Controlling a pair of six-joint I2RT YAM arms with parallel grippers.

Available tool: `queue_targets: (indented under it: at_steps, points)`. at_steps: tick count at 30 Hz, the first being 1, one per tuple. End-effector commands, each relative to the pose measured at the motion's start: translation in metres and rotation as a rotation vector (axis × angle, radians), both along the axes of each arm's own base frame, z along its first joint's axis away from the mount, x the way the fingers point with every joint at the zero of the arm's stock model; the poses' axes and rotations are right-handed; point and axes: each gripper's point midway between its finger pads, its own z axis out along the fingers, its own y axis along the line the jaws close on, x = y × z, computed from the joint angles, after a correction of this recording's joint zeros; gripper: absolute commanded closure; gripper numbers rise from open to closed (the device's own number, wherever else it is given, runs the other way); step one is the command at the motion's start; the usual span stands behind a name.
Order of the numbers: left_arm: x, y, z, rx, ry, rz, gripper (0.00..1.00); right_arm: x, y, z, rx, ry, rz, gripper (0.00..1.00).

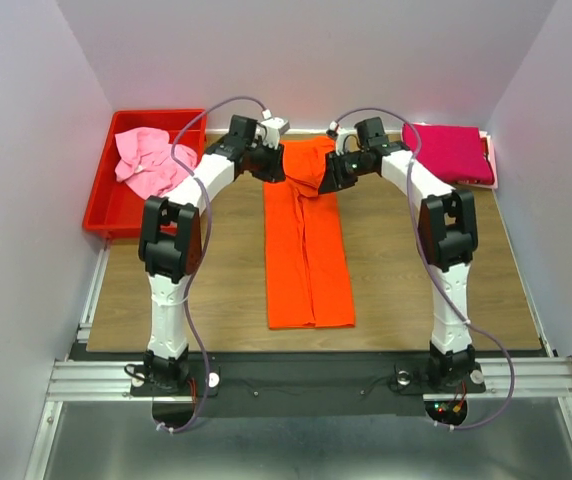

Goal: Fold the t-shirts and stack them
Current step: Fold the tshirt

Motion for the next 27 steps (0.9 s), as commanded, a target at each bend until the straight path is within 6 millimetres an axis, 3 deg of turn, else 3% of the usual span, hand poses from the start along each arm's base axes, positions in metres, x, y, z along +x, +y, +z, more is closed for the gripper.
queue_targets:
  at_steps: [1, 4, 10, 15, 20, 25, 27]
  points:
    - [-0.015, -0.006, -0.020, -0.041, 0.083, 0.000, 0.69, 0.039, 0.002, -0.015, -0.030, -0.033, -0.098, 0.69]
    - [-0.016, -0.004, -0.036, -0.025, 0.116, 0.014, 0.69, 0.054, 0.001, -0.027, -0.040, -0.036, -0.143, 0.70]
    - [-0.007, 0.009, -0.077, 0.068, 0.176, 0.050, 0.71, 0.061, -0.007, -0.063, -0.080, -0.017, -0.214, 0.70]
    - [0.005, 0.010, -0.095, 0.071, 0.213, 0.053, 0.72, 0.069, -0.011, -0.088, -0.111, -0.007, -0.254, 0.71]
    - [0.040, 0.015, -0.105, 0.077, 0.203, 0.085, 0.72, 0.098, -0.022, -0.091, -0.118, -0.045, -0.337, 0.70]
    - [0.062, 0.012, -0.097, 0.042, 0.164, 0.082, 0.71, 0.121, -0.026, -0.084, -0.109, -0.099, -0.365, 0.68]
    - [0.065, 0.010, -0.086, 0.026, 0.135, 0.075, 0.66, 0.130, -0.027, -0.070, -0.103, -0.143, -0.366, 0.66]
